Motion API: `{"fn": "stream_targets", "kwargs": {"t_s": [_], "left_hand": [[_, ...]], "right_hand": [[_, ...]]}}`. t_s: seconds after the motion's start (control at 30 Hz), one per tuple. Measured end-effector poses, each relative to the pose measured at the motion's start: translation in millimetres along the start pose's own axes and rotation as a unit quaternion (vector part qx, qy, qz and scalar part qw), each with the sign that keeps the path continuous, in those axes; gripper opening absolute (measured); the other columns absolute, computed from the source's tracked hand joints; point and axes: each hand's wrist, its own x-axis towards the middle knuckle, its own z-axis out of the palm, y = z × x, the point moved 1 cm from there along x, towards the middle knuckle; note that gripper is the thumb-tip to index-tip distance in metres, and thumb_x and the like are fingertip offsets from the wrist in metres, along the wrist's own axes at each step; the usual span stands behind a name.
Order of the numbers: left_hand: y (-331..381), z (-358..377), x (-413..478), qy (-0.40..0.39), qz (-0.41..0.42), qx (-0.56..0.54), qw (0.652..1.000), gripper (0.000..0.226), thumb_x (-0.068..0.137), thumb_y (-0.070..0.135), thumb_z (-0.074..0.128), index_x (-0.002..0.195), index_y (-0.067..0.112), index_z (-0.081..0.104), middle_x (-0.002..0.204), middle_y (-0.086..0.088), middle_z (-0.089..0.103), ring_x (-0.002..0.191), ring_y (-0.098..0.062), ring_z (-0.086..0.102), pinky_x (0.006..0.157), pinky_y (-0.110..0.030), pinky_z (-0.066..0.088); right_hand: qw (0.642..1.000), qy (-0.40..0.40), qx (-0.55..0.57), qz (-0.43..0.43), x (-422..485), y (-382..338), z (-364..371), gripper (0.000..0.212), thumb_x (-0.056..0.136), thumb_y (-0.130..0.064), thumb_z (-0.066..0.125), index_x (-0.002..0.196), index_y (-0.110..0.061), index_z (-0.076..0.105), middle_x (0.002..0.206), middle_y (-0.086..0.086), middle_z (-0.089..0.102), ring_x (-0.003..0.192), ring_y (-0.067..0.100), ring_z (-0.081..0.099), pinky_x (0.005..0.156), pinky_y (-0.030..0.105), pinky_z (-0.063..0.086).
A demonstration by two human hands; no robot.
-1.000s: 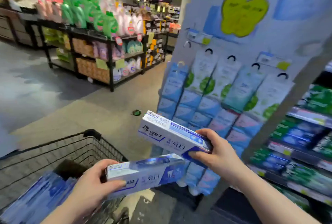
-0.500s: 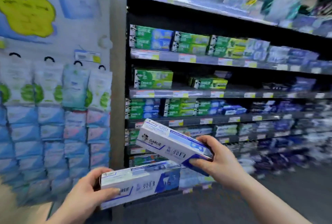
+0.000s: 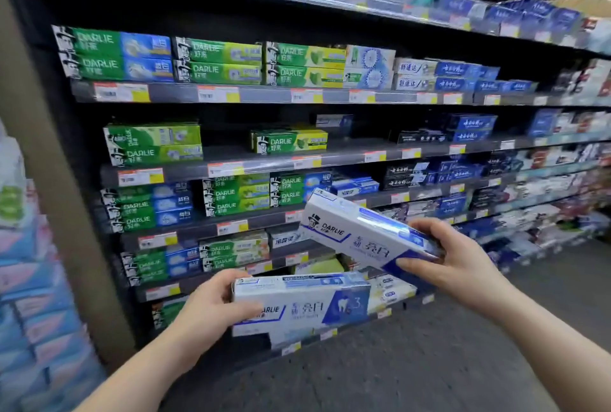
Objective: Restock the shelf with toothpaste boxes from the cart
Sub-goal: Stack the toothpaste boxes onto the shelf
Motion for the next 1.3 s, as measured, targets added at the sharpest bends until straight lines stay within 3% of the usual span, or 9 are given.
{"fn": "stream_targets", "kwargs": {"t_s": [0.13, 0.3, 0.4, 0.5, 0.6, 0.8, 0.93, 1.1, 1.3], "left_hand": [[17.0, 37.9, 50.7, -0.030, 0.011, 0.014, 0.999, 0.046, 0.061, 0.021, 0.081, 0.102, 0.021, 0.060, 0.095, 0.000, 0.073, 0.087, -0.014, 0.069, 0.079, -0.031, 0.054], [32.8, 85.1, 132.4, -0.053, 0.032, 0.009, 0.998, 0.034, 0.074, 0.002, 0.072, 0.100, 0.020, 0.059, 0.080, 0.010, 0.074, 0.074, -0.004, 0.068, 0.065, -0.015, 0.051], [50.4, 105.4, 187.7, -0.073, 0.039, -0.005, 0.997, 0.034, 0.073, 0.005, 0.075, 0.098, 0.022, 0.059, 0.080, 0.011, 0.074, 0.074, -0.004, 0.068, 0.063, -0.012, 0.051], [70.7, 124.3, 239.3, -0.095, 0.044, -0.008, 0.994, 0.047, 0.059, 0.018, 0.081, 0.100, 0.020, 0.059, 0.085, 0.008, 0.075, 0.078, -0.012, 0.071, 0.075, -0.030, 0.056], [81.8, 144.1, 285.3, -0.105, 0.041, -0.015, 0.993, 0.037, 0.070, 0.001, 0.076, 0.100, 0.014, 0.058, 0.079, 0.008, 0.075, 0.069, -0.008, 0.070, 0.059, -0.018, 0.053], [94.1, 181.6, 348.9, -0.085, 0.033, 0.005, 0.996, 0.051, 0.059, 0.016, 0.081, 0.105, 0.022, 0.057, 0.090, 0.004, 0.074, 0.084, -0.011, 0.068, 0.072, -0.018, 0.052], [98.5, 210.8, 382.6, -0.033, 0.037, 0.020, 0.999, 0.041, 0.076, 0.005, 0.071, 0.101, 0.033, 0.053, 0.101, 0.012, 0.064, 0.093, -0.006, 0.062, 0.064, -0.007, 0.046], [102.4, 239.5, 410.2, 0.058, 0.005, 0.024, 0.998, 0.051, 0.061, 0.026, 0.082, 0.105, 0.036, 0.058, 0.107, 0.009, 0.068, 0.100, -0.012, 0.064, 0.090, -0.031, 0.050], [111.6, 265.6, 421.4, 0.160, 0.005, 0.004, 0.987, 0.042, 0.071, 0.010, 0.077, 0.098, 0.038, 0.061, 0.093, 0.011, 0.072, 0.083, -0.005, 0.068, 0.073, -0.019, 0.051]], "right_hand": [[1.000, 0.022, -0.005, 0.018, 25.7, 34.6, -27.7, 0.041, 0.072, -0.018, 0.076, 0.089, -0.044, 0.049, 0.097, -0.019, 0.061, 0.088, 0.000, 0.060, 0.076, 0.025, 0.050], [0.998, 0.046, -0.021, 0.033, 81.7, 84.7, -52.5, 0.040, 0.072, -0.017, 0.076, 0.087, -0.044, 0.051, 0.096, -0.019, 0.062, 0.084, -0.010, 0.059, 0.069, 0.009, 0.047], [0.997, 0.056, -0.030, 0.043, 128.5, 108.3, -71.0, 0.041, 0.073, -0.019, 0.076, 0.088, -0.046, 0.049, 0.101, -0.016, 0.062, 0.088, -0.002, 0.060, 0.072, 0.017, 0.048], [0.996, 0.068, -0.035, 0.042, 171.9, 127.1, -87.7, 0.041, 0.074, -0.021, 0.074, 0.088, -0.049, 0.048, 0.104, -0.013, 0.059, 0.094, 0.005, 0.058, 0.078, 0.022, 0.046], [0.996, 0.084, -0.023, 0.035, 209.7, 147.5, -101.3, 0.043, 0.075, -0.019, 0.074, 0.088, -0.050, 0.047, 0.101, -0.018, 0.054, 0.101, 0.011, 0.054, 0.088, 0.030, 0.046], [0.997, 0.061, -0.034, 0.031, 295.3, 197.1, -128.4, 0.042, 0.075, -0.024, 0.073, 0.106, -0.038, 0.048, 0.107, -0.011, 0.051, 0.108, 0.016, 0.055, 0.096, 0.042, 0.046], [0.998, 0.025, -0.056, -0.031, 376.3, 232.0, -140.2, 0.038, 0.076, -0.022, 0.072, 0.101, -0.040, 0.050, 0.107, -0.002, 0.053, 0.101, 0.017, 0.054, 0.089, 0.034, 0.044], [0.993, -0.049, -0.062, -0.091, 476.8, 267.8, -143.3, 0.044, 0.076, -0.021, 0.073, 0.116, -0.025, 0.055, 0.108, 0.000, 0.054, 0.098, 0.017, 0.055, 0.082, 0.023, 0.041], [0.967, -0.108, -0.084, -0.213, 565.8, 277.2, -119.5, 0.049, 0.077, -0.010, 0.071, 0.123, 0.000, 0.054, 0.085, -0.007, 0.049, 0.094, 0.018, 0.051, 0.066, -0.001, 0.032]]}}
